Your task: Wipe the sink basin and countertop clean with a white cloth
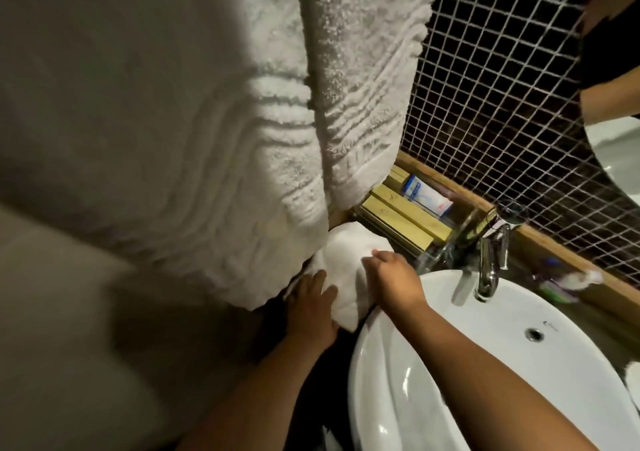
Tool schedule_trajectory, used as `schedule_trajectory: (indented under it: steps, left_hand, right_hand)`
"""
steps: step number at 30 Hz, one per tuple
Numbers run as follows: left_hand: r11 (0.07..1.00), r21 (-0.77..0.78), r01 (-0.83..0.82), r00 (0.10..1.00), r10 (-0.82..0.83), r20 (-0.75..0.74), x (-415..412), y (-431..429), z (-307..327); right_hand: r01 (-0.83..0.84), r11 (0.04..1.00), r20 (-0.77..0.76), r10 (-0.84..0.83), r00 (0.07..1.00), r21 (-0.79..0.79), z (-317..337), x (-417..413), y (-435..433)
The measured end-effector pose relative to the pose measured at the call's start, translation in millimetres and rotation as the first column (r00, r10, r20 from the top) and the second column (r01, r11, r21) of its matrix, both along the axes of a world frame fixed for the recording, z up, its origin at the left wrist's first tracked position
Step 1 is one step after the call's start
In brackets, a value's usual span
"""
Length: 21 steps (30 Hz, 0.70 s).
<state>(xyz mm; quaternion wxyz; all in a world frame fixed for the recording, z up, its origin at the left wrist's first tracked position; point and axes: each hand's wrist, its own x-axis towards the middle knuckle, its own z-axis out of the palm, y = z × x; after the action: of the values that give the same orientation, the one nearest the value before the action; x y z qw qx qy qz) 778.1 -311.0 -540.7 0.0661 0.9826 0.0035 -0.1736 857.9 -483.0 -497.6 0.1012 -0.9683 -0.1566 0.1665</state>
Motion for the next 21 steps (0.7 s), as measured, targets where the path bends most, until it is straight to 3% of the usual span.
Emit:
schedule_trajectory:
  steps: [3, 8, 12, 17, 21]
  left_hand:
    - [0.999, 0.053, 0.001, 0.999, 0.001, -0.045, -13, -3, 1]
    - [0.998, -0.052, 0.023, 0.984, -0.013, 0.177, 15, -27, 30]
    - [0.991, 0.056, 0.124, 0.992, -0.125, 0.007, 32, -39, 18]
    - [0.968, 0.182, 0.170, 0.985, -0.172, -0.008, 21, -43, -12]
    - [0.950, 0.188, 0.249, 0.968, -0.241, -0.067, 24, -33, -3]
  right_hand:
    - [0.061, 0.997, -0.020, -0.060, 0.998, 0.057, 5, -11, 10]
    - [0.173, 0.982, 0.028, -0.175, 0.984, 0.069, -4, -14, 20]
    - [0.147, 0.988, -0.056, -0.149, 0.987, -0.041, -27, -23, 16]
    - [0.090, 0.991, -0.009, -0.091, 0.996, -0.094, -35, -39, 8]
    - [0.047, 0.993, -0.116, -0.060, 0.991, -0.109, -20, -33, 1]
